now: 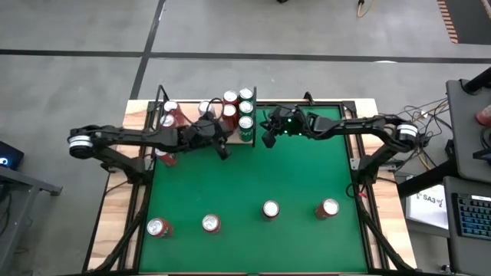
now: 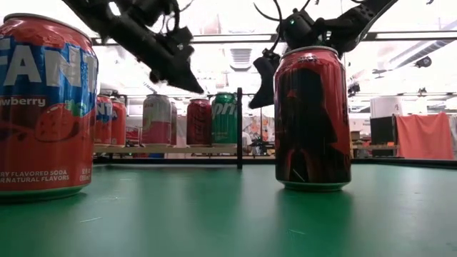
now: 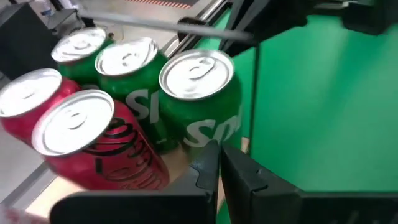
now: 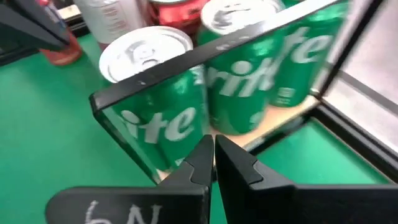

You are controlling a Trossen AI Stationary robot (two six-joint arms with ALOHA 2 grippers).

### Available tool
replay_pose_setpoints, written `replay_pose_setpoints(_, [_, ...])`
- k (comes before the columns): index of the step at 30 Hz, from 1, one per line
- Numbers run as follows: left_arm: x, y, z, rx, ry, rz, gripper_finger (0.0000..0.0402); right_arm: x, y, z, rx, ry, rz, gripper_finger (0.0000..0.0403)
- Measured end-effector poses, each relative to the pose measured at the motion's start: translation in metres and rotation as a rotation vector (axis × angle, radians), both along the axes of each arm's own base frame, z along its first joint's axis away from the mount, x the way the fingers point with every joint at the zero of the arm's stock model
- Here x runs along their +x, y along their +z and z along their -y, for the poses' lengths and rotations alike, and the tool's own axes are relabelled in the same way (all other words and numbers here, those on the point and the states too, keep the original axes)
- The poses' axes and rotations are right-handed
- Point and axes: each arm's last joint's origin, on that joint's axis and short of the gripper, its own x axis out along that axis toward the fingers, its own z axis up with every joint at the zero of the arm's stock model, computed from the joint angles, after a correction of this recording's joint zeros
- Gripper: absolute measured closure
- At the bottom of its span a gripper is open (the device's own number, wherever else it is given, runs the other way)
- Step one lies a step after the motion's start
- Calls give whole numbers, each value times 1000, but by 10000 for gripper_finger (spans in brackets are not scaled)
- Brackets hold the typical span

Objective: Place canned beverage on shelf
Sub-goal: Put the red soda can on the shelf aligned with the other red soda can

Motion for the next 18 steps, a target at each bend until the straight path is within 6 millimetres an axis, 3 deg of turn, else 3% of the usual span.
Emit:
replay_pose_setpoints(8, [-27,38,28,18,-121,87,401,-15,32,-21,-9,18,40,394])
replay_pose_setpoints(18, [-60,84,72,15,-310,207,401,-21,65,-70,-48,153,154,394])
